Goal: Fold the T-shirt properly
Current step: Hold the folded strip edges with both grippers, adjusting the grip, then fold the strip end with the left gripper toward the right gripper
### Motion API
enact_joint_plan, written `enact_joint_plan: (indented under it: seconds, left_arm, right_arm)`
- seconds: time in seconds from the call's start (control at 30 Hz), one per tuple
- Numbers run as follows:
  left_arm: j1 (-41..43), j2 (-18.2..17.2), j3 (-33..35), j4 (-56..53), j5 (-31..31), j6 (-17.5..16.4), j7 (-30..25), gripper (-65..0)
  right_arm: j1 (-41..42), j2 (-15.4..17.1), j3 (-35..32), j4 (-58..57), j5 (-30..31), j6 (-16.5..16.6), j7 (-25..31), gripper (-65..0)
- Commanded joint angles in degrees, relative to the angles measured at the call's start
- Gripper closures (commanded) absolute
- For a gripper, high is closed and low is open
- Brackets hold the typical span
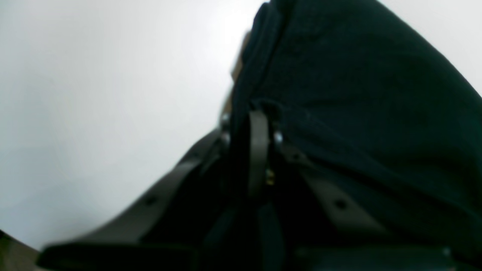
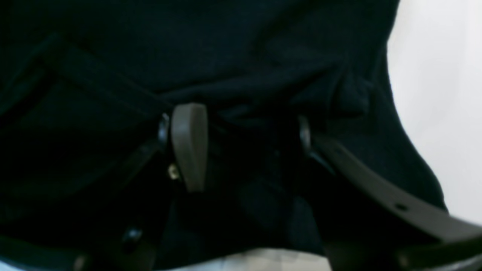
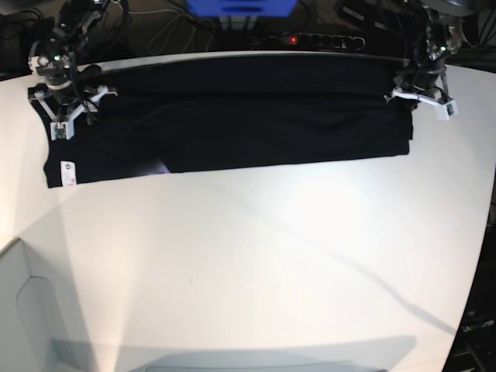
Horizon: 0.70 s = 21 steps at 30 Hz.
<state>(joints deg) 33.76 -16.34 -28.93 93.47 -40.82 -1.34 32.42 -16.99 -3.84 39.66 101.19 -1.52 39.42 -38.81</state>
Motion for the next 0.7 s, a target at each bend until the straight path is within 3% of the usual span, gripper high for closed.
enact_joint_plan:
  seconds: [0.0,0.3,0.47,0.67]
  left_arm:
    - [0.8,-0.5,-0.1,0.2,1.0,0.9,2.3,0.0]
    - [3.0,0.2,0.5,16.5,0.5,0.9,2.3,0.0]
    - [3.1,0.5,8.7,22.3,0.5,0.9,2.3,0.0]
    - [0.2,0.3,24.0,22.0,1.1,0.9,1.7,0.0]
  right_arm:
    - [0.2,0.3,0.0,0.6,-0.1,0.6,0.3,-30.9]
    - [0.9,0.3,0.0,0.6,-0.1,0.6,0.3,-31.0]
    - [1.0,0.3,0.0,0.6,-0.1,0.6,0.3,-31.0]
    - [2.0,0.3,0.0,0.6,-0.1,0.6,0.1,-31.0]
